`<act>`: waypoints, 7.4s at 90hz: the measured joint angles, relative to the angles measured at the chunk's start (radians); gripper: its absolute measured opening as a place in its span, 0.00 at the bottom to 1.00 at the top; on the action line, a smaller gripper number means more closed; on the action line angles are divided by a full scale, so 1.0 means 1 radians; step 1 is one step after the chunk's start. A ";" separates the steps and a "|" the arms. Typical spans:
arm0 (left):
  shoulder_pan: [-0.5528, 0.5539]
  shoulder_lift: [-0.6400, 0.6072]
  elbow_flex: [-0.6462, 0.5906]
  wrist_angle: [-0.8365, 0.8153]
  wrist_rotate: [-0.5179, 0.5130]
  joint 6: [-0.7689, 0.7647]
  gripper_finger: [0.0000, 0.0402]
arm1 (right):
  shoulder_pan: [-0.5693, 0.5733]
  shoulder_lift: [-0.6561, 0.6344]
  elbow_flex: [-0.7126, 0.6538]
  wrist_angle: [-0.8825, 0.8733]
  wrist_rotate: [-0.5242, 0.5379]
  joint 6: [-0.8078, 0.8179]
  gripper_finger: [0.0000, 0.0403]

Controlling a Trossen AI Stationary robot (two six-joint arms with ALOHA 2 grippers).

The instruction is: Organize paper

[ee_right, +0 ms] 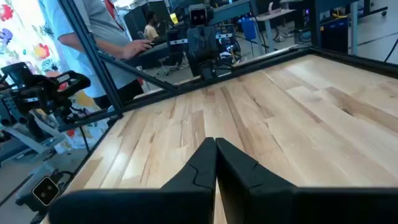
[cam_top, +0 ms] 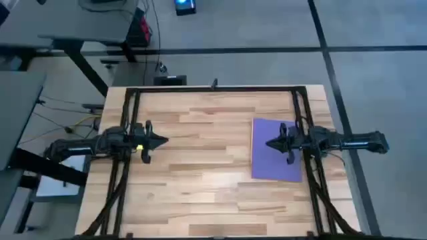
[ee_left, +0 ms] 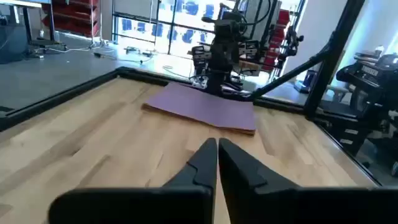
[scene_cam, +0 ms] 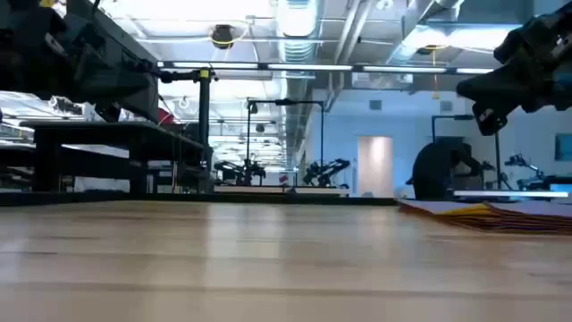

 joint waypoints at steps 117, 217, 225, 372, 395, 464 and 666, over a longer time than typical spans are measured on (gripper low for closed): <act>0.000 0.000 0.000 0.000 0.000 0.000 0.00 | 0.000 0.000 0.000 0.000 0.000 0.000 0.00; 0.000 0.000 0.000 0.000 0.000 0.000 0.00 | 0.000 0.000 0.000 0.000 0.000 0.000 0.00; 0.000 0.000 0.000 0.000 0.000 0.000 0.00 | 0.000 0.000 0.000 0.000 0.000 0.000 0.00; 0.095 0.007 0.048 0.281 -0.550 -0.374 0.00 | -0.127 -0.001 0.001 0.191 0.382 0.681 0.00; 0.228 0.236 0.206 0.262 -0.538 -0.231 0.00 | -0.288 0.078 0.119 0.268 0.443 0.576 0.00; 0.362 1.052 0.813 -0.308 -0.134 -0.126 0.00 | -0.472 1.079 0.531 -0.417 0.099 0.279 0.00; 0.360 1.094 0.808 -0.422 -0.132 -0.006 0.00 | -0.514 1.350 0.729 -0.350 -0.131 0.224 0.00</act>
